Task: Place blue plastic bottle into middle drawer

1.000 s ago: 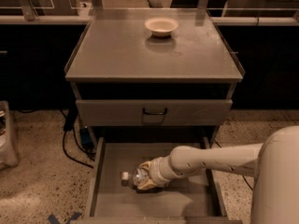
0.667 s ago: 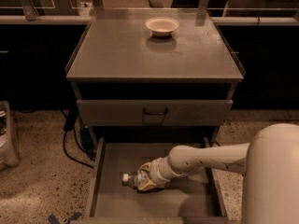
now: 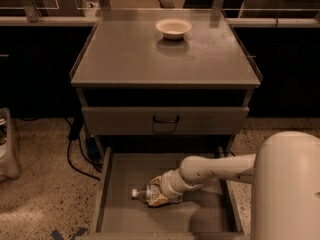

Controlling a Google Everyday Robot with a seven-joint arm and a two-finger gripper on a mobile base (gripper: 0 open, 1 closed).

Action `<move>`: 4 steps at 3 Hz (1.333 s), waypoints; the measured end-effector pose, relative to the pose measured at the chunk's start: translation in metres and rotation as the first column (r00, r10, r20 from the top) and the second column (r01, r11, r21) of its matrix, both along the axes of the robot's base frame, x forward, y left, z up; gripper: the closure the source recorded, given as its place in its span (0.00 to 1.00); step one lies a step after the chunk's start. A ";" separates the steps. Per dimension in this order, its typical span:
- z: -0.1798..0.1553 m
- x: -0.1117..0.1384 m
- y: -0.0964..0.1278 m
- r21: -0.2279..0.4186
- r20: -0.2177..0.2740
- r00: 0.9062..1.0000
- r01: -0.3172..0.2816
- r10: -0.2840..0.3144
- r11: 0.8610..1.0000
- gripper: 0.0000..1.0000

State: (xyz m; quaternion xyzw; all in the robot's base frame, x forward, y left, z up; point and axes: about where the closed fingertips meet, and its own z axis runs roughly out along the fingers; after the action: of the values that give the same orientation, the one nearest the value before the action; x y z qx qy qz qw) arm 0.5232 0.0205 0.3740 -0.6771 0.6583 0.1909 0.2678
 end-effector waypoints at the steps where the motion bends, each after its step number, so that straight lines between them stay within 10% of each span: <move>1: 0.000 0.000 0.000 0.000 0.000 1.000 0.000 0.000 1.000 0.59; 4: 0.000 0.000 0.000 0.000 0.000 1.000 0.000 0.000 1.000 0.00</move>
Offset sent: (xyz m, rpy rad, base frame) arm 0.0000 0.0000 0.0000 0.0000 0.0000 0.0000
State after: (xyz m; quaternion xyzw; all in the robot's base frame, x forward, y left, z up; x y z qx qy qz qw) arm 0.5230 0.0206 0.3739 -0.6772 0.6582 0.1911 0.2677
